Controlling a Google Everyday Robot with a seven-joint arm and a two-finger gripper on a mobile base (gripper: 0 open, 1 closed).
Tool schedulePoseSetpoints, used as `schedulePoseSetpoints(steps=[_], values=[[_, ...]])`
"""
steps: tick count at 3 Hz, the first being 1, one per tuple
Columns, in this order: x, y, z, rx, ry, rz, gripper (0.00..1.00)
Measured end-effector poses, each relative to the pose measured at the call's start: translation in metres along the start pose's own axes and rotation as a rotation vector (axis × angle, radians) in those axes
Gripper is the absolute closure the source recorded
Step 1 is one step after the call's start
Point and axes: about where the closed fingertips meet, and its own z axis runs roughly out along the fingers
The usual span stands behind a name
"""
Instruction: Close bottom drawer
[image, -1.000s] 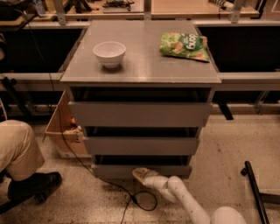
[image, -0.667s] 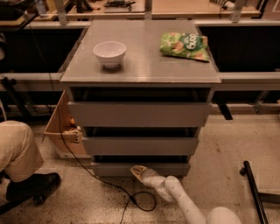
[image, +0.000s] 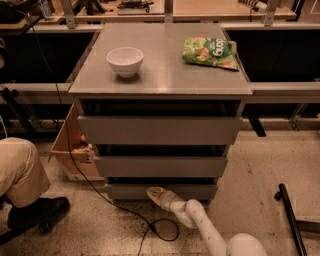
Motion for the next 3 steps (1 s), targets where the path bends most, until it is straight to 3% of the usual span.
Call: schedulePoseSetpoints(steps=[1, 2, 3], values=[[0.002, -0.012, -0.027, -0.02, 0.021, -0.011, 1.0], [0.007, 0.001, -0.105, -0.095, 0.134, -0.034, 1.0], [0.005, 0.035, -0.146, -0.183, 0.207, -0.024, 1.0]])
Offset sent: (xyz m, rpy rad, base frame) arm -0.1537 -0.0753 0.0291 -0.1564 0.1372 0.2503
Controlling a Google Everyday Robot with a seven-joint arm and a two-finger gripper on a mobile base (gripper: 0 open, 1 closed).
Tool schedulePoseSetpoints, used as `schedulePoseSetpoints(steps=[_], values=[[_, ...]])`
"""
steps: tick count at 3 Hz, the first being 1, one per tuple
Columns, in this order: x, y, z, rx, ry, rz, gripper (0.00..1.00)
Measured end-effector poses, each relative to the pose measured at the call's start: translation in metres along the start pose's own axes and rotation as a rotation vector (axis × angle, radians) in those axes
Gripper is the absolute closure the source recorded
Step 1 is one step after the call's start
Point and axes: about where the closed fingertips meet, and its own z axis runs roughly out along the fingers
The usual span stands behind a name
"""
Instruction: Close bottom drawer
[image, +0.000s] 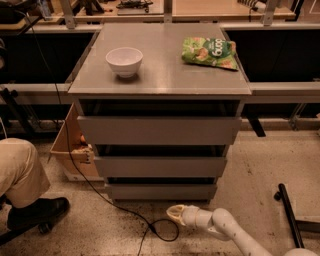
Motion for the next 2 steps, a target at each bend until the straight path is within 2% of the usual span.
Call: schedulePoseSetpoints(steps=[1, 2], values=[[-0.002, 0.006, -0.063, 0.028, 0.095, -0.004, 1.0], [-0.026, 0.001, -0.128, 0.133, 0.149, -0.044, 1.0]])
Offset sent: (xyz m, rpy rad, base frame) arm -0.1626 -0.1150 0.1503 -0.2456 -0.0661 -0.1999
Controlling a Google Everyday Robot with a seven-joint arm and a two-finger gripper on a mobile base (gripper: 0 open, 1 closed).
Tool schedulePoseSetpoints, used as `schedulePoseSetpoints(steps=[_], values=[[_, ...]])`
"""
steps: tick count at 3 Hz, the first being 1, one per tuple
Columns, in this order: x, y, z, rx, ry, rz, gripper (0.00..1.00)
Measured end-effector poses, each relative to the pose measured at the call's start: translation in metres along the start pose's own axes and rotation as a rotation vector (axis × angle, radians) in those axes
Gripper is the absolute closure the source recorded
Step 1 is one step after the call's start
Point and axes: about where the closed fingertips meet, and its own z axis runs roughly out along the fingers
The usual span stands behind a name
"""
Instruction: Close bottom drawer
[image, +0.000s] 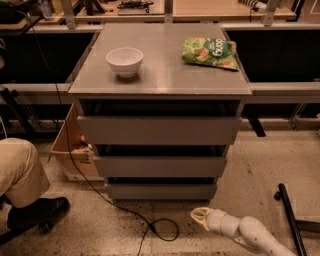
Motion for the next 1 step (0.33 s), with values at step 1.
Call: schedulePoseSetpoints(steps=[1], values=[[0.0038, 0.0065, -0.0343, 0.064, 0.02, 0.006, 0.83]])
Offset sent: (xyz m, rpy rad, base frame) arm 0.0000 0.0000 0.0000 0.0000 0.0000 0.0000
